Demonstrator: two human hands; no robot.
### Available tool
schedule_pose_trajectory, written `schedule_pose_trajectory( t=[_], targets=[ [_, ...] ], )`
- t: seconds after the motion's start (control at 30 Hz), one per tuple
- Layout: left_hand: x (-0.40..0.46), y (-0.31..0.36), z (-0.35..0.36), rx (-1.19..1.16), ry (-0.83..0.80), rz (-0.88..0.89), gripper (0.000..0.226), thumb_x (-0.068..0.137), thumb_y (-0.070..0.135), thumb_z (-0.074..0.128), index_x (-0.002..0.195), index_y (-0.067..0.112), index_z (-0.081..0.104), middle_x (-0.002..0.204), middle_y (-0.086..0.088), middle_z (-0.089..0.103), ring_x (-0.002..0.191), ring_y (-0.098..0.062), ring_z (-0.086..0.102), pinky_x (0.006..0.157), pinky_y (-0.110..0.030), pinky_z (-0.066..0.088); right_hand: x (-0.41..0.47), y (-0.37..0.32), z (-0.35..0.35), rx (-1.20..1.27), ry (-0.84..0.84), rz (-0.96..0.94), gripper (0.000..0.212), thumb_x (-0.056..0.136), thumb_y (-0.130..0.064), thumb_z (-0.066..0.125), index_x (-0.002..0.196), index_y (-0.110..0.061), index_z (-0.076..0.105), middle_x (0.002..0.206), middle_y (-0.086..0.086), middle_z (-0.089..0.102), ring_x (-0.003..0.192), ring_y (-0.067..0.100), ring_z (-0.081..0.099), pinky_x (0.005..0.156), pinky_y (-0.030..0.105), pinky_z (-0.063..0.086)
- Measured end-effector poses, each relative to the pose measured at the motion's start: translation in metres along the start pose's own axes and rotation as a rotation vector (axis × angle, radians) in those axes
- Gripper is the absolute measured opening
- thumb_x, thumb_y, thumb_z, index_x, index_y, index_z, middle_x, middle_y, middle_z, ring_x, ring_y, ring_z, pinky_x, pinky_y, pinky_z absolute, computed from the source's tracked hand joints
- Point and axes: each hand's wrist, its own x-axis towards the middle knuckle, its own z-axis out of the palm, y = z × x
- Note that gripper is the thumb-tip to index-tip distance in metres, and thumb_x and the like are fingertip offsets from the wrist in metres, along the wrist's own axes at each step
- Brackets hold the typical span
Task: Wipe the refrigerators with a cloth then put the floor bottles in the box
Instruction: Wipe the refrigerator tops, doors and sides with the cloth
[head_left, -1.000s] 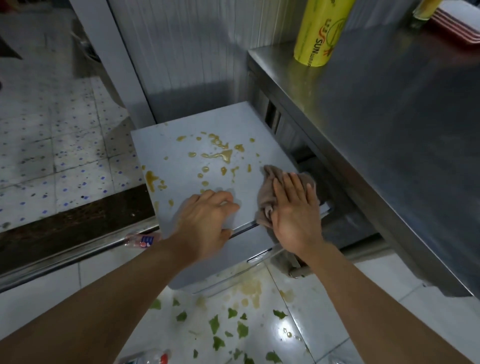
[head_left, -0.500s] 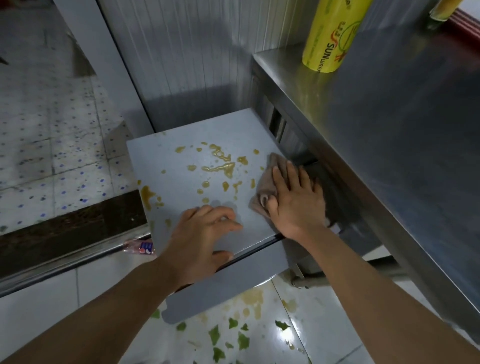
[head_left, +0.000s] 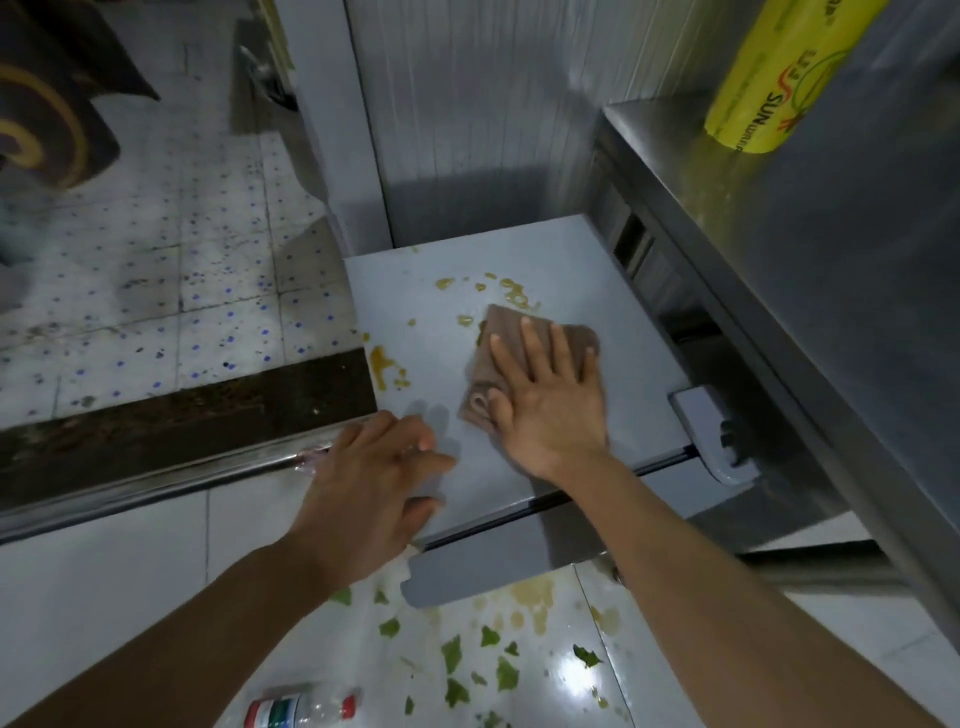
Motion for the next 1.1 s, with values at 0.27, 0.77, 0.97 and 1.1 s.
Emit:
schedule_pose_trajectory(
  t=[0.27, 0.77, 0.97, 1.1],
  targets=[
    [0.018, -0.002, -0.005, -0.056, -0.005, -0.051, 0.026, 0.06, 0.024, 0.079, 0.085, 0.021, 0.073, 0.088, 0.001, 0.059, 0.086, -0.025, 0.057, 0.071, -0.029, 0.035, 0.001, 0.032, -0.001, -0.03, 0.075, 0.0, 0.075, 0.084, -0.059, -0.006, 0.151, -0.027, 0.002, 0.16, 0.005, 0.001, 0.147, 0.027, -0.001, 0.117, 0.051, 0.001],
    [0.116, -0.026, 0.005, 0.012, -0.19, -0.26, 0.104, 0.062, 0.071, 0.064, 0.144, 0.026, 0.019, 0.153, 0.0, 0.014, 0.139, -0.023, 0.012, 0.113, -0.044, 0.011, -0.012, 0.068, -0.003, -0.066, 0.008, 0.221, 0.085, 0.078, -0.065, -0.014, 0.151, -0.022, -0.007, 0.159, 0.015, -0.003, 0.146, 0.036, -0.003, 0.117, 0.056, 0.005],
    [0.144, -0.036, 0.005, 0.128, -0.376, -0.345, 0.132, 0.048, 0.083, 0.062, 0.148, 0.025, 0.0, 0.156, -0.006, -0.004, 0.142, -0.03, 0.003, 0.113, -0.053, 0.006, 0.052, 0.084, -0.007, -0.004, 0.045, 0.231, 0.071, 0.087, -0.066, 0.014, 0.149, -0.035, 0.001, 0.159, 0.009, -0.001, 0.144, 0.037, 0.006, 0.11, 0.061, 0.02],
    [0.149, -0.037, 0.006, 0.153, -0.386, -0.362, 0.134, 0.043, 0.083, 0.064, 0.147, 0.024, 0.005, 0.155, -0.008, 0.0, 0.141, -0.031, 0.005, 0.113, -0.05, 0.01, 0.101, 0.096, -0.007, 0.0, 0.086, 0.175, 0.069, 0.09, -0.064, 0.018, 0.149, -0.034, 0.002, 0.159, 0.009, 0.002, 0.144, 0.037, 0.007, 0.112, 0.058, 0.017]
  ],
)
